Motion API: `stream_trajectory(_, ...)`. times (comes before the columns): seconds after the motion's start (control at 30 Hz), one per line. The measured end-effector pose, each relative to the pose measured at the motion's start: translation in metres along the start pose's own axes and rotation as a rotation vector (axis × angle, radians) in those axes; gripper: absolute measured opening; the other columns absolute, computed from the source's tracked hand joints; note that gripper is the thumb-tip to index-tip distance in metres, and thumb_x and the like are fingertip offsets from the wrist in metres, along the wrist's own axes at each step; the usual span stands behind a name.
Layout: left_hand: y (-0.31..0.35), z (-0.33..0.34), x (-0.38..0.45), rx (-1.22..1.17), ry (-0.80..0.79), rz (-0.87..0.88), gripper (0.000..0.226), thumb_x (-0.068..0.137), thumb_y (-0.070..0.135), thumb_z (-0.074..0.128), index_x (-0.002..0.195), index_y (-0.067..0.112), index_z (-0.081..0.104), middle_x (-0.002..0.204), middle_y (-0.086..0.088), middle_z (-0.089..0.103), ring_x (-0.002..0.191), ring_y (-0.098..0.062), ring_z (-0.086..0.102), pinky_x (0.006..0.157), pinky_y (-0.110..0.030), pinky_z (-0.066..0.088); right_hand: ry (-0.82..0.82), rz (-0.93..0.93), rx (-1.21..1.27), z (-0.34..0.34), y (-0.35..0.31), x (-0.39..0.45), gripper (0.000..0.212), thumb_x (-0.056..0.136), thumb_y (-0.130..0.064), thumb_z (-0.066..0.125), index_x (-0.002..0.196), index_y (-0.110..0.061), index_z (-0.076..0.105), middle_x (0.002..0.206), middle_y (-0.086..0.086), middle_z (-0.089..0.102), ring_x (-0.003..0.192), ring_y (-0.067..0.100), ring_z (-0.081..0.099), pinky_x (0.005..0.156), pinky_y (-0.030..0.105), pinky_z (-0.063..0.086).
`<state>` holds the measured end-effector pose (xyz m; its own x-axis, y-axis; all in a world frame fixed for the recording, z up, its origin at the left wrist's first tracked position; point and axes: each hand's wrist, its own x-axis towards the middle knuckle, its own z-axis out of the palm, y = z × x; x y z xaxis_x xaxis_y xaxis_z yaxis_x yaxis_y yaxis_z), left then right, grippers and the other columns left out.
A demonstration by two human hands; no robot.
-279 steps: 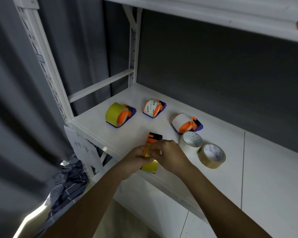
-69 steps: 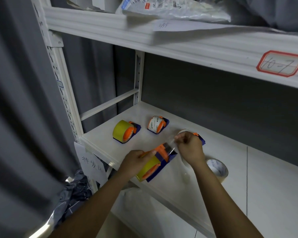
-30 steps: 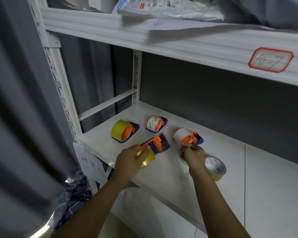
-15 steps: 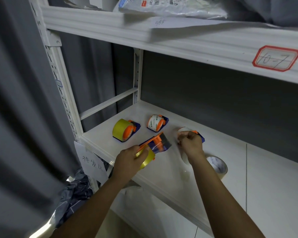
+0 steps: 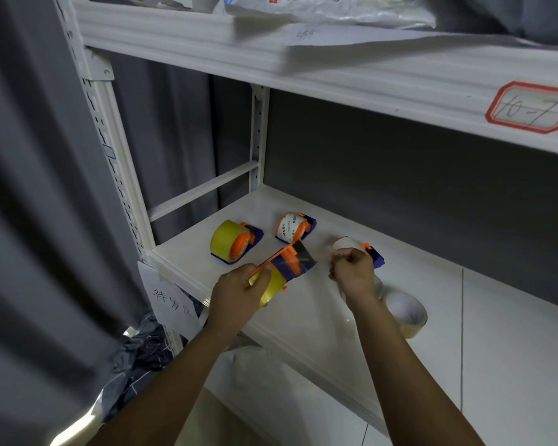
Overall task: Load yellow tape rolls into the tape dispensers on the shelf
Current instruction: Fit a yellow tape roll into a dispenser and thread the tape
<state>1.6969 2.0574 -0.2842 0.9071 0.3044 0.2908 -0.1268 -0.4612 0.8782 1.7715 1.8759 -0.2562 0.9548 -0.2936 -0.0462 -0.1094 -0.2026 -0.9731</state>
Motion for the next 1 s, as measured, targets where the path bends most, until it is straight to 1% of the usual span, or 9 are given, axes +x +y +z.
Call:
stream_trajectory(0.17, -0.001, -0.001, -0.001, 0.037, -0.03, 0.036, 0.033, 0.09, 0.035, 0.058, 0.069, 0.009, 0.061, 0.067, -0.006, 0.065, 0.062, -0.021, 0.062, 0.06, -0.036, 0.055, 0.029, -0.037, 0.015, 0.001, 0.001, 0.002, 0.022, 0.091, -0.008, 0.052, 0.073, -0.021, 0.056, 0.071, 0.002, 0.056, 0.063, 0.013, 0.053, 0.057, 0.023, 0.046)
stream_trajectory(0.23, -0.002, 0.0, -0.001, 0.047, -0.015, 0.058, 0.031, 0.089, 0.033, 0.059, 0.067, 0.011, 0.06, 0.065, -0.003, 0.063, 0.06, -0.018, 0.059, 0.059, -0.032, 0.053, 0.024, -0.055, 0.029, 0.002, -0.002, 0.002, 0.023, 0.091, -0.007, 0.053, 0.073, -0.02, 0.056, 0.071, 0.001, 0.056, 0.065, 0.013, 0.053, 0.056, 0.023, 0.045)
stream_trajectory(0.3, -0.001, 0.0, -0.001, 0.044, -0.012, 0.053, 0.028, 0.089, 0.033, 0.06, 0.066, 0.016, 0.059, 0.061, 0.0, 0.06, 0.06, -0.018, 0.059, 0.058, -0.033, 0.053, 0.018, -0.07, 0.04, 0.003, -0.004, 0.004, 0.022, 0.09, -0.004, 0.053, 0.072, -0.018, 0.057, 0.072, 0.001, 0.057, 0.067, 0.014, 0.053, 0.06, 0.026, 0.047)
stream_trajectory(0.47, 0.0, -0.001, 0.0, 0.02, -0.027, 0.052, 0.033, 0.089, 0.035, 0.058, 0.064, 0.012, 0.059, 0.06, -0.007, 0.06, 0.061, -0.027, 0.059, 0.059, -0.044, 0.055, -0.008, -0.118, 0.033, 0.005, -0.01, 0.01, 0.025, 0.089, -0.001, 0.051, 0.075, -0.021, 0.057, 0.081, 0.0, 0.06, 0.08, 0.019, 0.058, 0.077, 0.035, 0.053)
stream_trajectory(0.57, 0.002, -0.002, -0.001, 0.014, -0.033, 0.022, 0.034, 0.088, 0.034, 0.06, 0.058, 0.022, 0.053, 0.054, 0.007, 0.055, 0.06, -0.022, 0.059, 0.06, -0.044, 0.056, -0.032, -0.204, -0.01, 0.004, -0.014, 0.01, 0.027, 0.088, -0.001, 0.05, 0.075, -0.024, 0.056, 0.082, -0.006, 0.059, 0.085, 0.017, 0.058, 0.078, 0.033, 0.053)
stream_trajectory(0.63, 0.002, -0.001, -0.001, -0.006, -0.039, -0.002, 0.033, 0.088, 0.034, 0.06, 0.058, 0.021, 0.053, 0.053, 0.01, 0.054, 0.06, -0.02, 0.059, 0.06, -0.045, 0.057, -0.055, -0.248, -0.027, 0.004, -0.016, 0.01, 0.03, 0.087, 0.0, 0.048, 0.074, -0.026, 0.055, 0.081, -0.008, 0.058, 0.082, 0.013, 0.056, 0.076, 0.032, 0.052)
stream_trajectory(0.8, 0.001, -0.002, -0.001, -0.036, -0.073, -0.037, 0.031, 0.089, 0.037, 0.058, 0.072, 0.012, 0.062, 0.066, -0.005, 0.064, 0.066, -0.025, 0.064, 0.06, -0.047, 0.058, -0.149, -0.335, -0.006, 0.006, -0.02, 0.01, 0.019, 0.094, -0.013, 0.052, 0.082, -0.028, 0.055, 0.082, -0.006, 0.057, 0.075, 0.011, 0.056, 0.063, 0.02, 0.049)
stream_trajectory(0.9, 0.0, -0.003, 0.0, -0.049, -0.081, -0.051, 0.033, 0.087, 0.042, 0.058, 0.075, 0.012, 0.064, 0.071, -0.009, 0.066, 0.068, -0.027, 0.065, 0.061, -0.048, 0.058, -0.188, -0.379, 0.002, 0.007, -0.02, 0.011, 0.014, 0.094, -0.017, 0.052, 0.085, -0.026, 0.055, 0.083, -0.002, 0.058, 0.077, 0.014, 0.056, 0.069, 0.026, 0.05)
stream_trajectory(1.0, 0.0, -0.004, 0.0, -0.085, -0.088, -0.076, 0.03, 0.087, 0.039, 0.059, 0.07, 0.015, 0.063, 0.068, -0.007, 0.066, 0.062, -0.023, 0.067, 0.056, -0.047, 0.058, -0.214, -0.381, 0.021, 0.011, -0.02, 0.012, 0.011, 0.095, -0.019, 0.051, 0.087, -0.024, 0.056, 0.082, -0.005, 0.058, 0.077, 0.012, 0.056, 0.068, 0.025, 0.05)
